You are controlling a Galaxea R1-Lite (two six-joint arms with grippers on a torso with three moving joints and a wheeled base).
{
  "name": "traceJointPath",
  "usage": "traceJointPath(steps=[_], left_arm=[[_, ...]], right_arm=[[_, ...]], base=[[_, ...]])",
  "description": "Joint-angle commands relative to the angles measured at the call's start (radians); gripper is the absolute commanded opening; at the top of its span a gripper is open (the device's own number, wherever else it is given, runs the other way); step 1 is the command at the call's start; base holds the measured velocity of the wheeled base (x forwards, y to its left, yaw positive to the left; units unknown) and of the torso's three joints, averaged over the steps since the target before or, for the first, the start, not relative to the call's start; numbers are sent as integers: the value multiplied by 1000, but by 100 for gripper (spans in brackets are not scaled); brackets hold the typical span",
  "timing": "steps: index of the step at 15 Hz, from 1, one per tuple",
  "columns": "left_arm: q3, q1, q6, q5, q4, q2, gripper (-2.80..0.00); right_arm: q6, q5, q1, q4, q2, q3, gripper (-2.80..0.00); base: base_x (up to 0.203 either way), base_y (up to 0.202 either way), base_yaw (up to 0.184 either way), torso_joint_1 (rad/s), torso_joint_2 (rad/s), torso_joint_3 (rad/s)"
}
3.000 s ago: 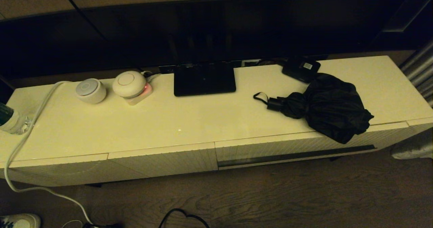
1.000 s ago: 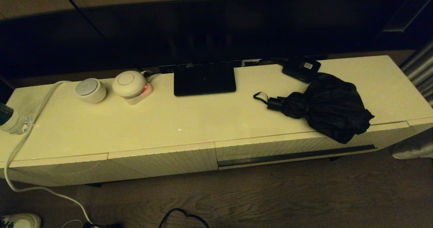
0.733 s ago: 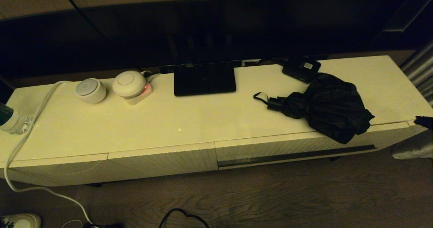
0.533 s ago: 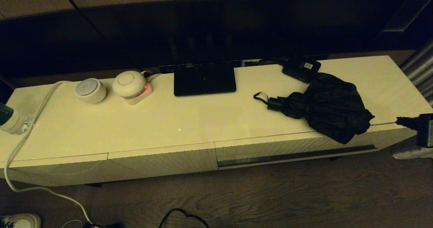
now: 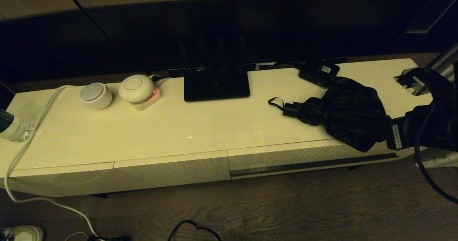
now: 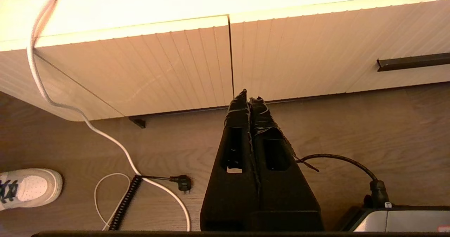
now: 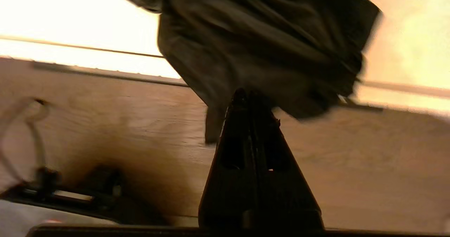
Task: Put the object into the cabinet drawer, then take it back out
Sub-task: Open the drawer
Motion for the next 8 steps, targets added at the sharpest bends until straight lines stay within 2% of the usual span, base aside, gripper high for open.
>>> traceJointPath(steps=[1, 4, 8], left_arm=[[3, 1, 0, 1, 0, 0, -280], [3, 1, 0, 1, 0, 0, -280], [3, 1, 0, 1, 0, 0, -280]], right_arm=[[-28, 1, 57, 3, 25, -2, -280], [-57, -1, 166, 2, 26, 62, -280], [-137, -9, 259, -51, 62, 202, -280]], base=[[0, 0, 0, 0, 0, 0], [0, 0, 0, 0, 0, 0], [0, 0, 0, 0, 0, 0]])
